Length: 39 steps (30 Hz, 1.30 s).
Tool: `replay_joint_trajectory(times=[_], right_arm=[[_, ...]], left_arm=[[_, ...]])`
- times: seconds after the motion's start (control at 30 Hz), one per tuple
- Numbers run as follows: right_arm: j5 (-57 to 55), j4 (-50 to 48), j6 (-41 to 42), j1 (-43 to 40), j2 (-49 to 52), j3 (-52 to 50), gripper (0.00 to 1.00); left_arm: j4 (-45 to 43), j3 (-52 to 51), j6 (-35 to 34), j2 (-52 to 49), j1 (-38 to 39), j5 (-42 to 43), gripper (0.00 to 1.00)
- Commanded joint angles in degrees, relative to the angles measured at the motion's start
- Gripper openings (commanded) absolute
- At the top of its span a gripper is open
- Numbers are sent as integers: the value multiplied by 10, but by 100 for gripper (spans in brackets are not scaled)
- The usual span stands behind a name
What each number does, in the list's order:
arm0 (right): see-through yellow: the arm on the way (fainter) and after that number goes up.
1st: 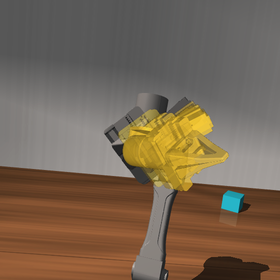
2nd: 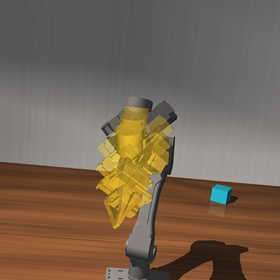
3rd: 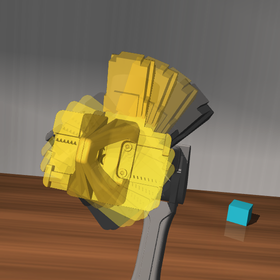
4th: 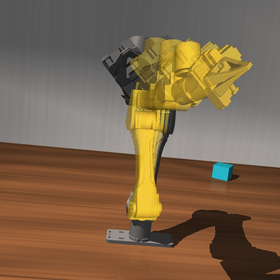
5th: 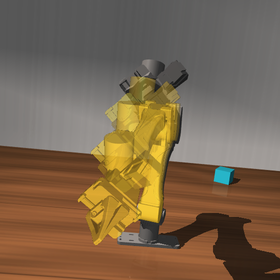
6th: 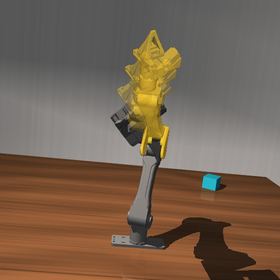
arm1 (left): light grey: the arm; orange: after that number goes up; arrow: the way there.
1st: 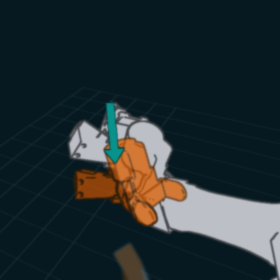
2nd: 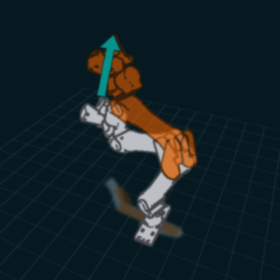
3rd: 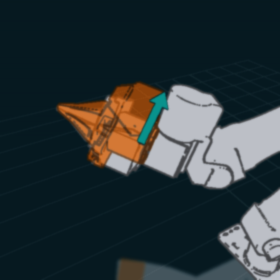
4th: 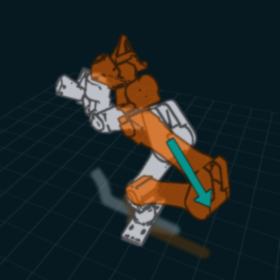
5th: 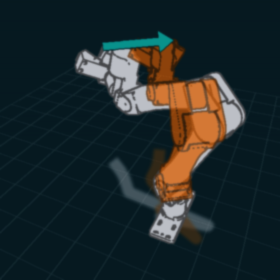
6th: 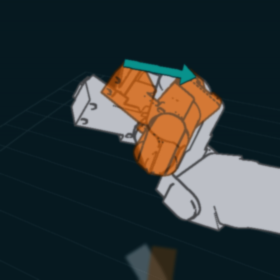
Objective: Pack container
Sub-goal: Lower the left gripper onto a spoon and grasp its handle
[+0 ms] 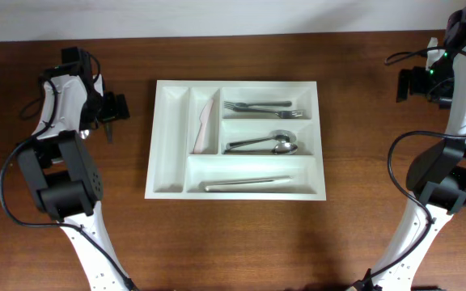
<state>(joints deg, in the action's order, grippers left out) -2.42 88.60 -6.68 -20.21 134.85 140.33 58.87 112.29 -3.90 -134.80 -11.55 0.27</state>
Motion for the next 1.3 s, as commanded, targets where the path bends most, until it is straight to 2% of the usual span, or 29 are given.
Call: replay_joint_trajectory(times=[0.0,0.9,1.0,1.07,1.27], right_arm=[[3,0,-4,-1,-2,-2,99],[3,0,-4,-1,-2,-2,99],[3,0,-4,-1,-2,-2,99],[3,0,-4,-1,-2,-2,99],[3,0,-4,-1,-2,-2,99]], left_arm=[[-1,3,9,-3,-6,19,100],[-9,3,9,-41,-6,15,99],[-10,3,9,-42,-6,15,89],[-12,3,9,-42,-6,15,75],[-26,3,9,-42,-6,8,53]])
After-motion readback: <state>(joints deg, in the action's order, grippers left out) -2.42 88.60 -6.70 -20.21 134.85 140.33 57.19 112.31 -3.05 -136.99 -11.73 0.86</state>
